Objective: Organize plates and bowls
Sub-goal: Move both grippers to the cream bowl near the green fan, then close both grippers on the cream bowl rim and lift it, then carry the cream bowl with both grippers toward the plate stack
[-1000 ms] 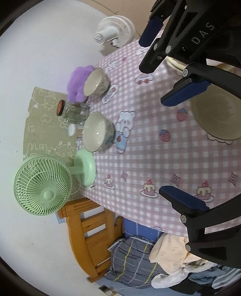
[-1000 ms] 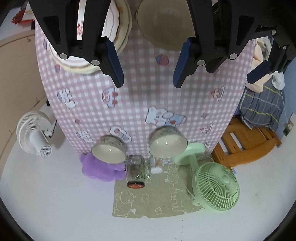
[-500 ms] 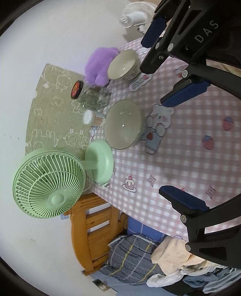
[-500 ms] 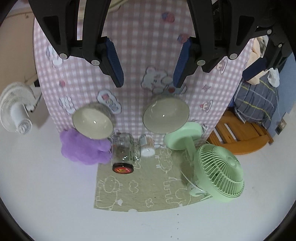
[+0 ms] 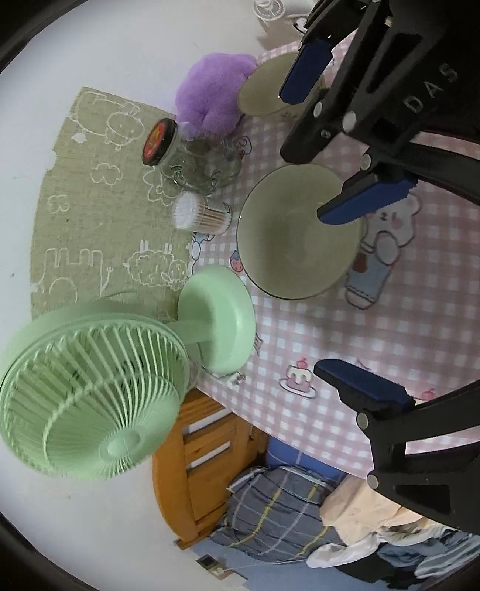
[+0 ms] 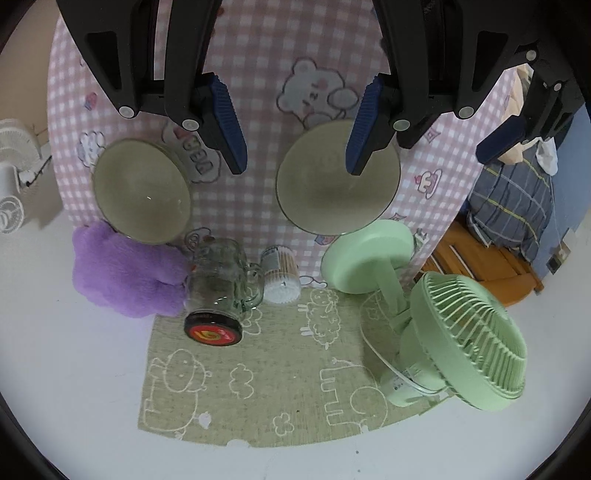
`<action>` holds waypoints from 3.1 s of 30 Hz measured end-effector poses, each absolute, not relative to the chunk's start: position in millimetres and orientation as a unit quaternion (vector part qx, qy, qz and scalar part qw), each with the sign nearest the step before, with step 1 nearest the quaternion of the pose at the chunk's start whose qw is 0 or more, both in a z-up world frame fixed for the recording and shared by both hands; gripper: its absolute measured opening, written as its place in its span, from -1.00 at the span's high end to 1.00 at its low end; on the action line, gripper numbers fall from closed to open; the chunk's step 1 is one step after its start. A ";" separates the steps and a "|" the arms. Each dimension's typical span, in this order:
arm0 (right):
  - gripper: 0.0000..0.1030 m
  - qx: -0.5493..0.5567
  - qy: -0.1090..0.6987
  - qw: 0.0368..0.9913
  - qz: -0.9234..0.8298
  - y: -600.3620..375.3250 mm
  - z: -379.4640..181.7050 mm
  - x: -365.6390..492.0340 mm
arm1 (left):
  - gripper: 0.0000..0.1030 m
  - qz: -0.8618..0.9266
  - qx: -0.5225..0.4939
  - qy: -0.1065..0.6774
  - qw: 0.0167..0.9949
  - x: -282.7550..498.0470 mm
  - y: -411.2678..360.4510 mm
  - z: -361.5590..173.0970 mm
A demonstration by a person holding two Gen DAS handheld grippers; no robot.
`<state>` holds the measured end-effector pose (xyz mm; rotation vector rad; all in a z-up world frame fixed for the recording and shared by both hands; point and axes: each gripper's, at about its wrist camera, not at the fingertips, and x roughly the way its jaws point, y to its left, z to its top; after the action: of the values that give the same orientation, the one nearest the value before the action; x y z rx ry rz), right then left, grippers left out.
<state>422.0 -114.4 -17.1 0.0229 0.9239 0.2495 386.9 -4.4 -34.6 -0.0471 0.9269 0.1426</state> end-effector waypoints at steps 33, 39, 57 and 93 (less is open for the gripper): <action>0.50 0.020 0.495 0.862 0.111 -98.6 -97.4 505.4 | 0.55 0.081 -0.020 0.491 0.867 466.8 -0.3 -112.3; 0.50 0.021 0.491 0.864 0.104 -103.2 -89.3 498.1 | 0.56 0.075 -0.010 0.490 0.869 460.1 -8.2 -102.8; 0.50 0.036 0.466 0.880 0.086 -114.4 -21.3 430.6 | 0.56 0.055 -0.018 0.465 0.883 393.2 -12.6 -38.2; 0.52 0.038 0.438 0.898 0.000 -93.3 33.6 187.1 | 0.54 -0.045 -0.003 0.443 0.895 184.9 17.9 -1.4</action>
<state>187.1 -93.3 33.6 0.0786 0.9059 0.0007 184.9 17.9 -1.4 -0.0065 0.9190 -0.0940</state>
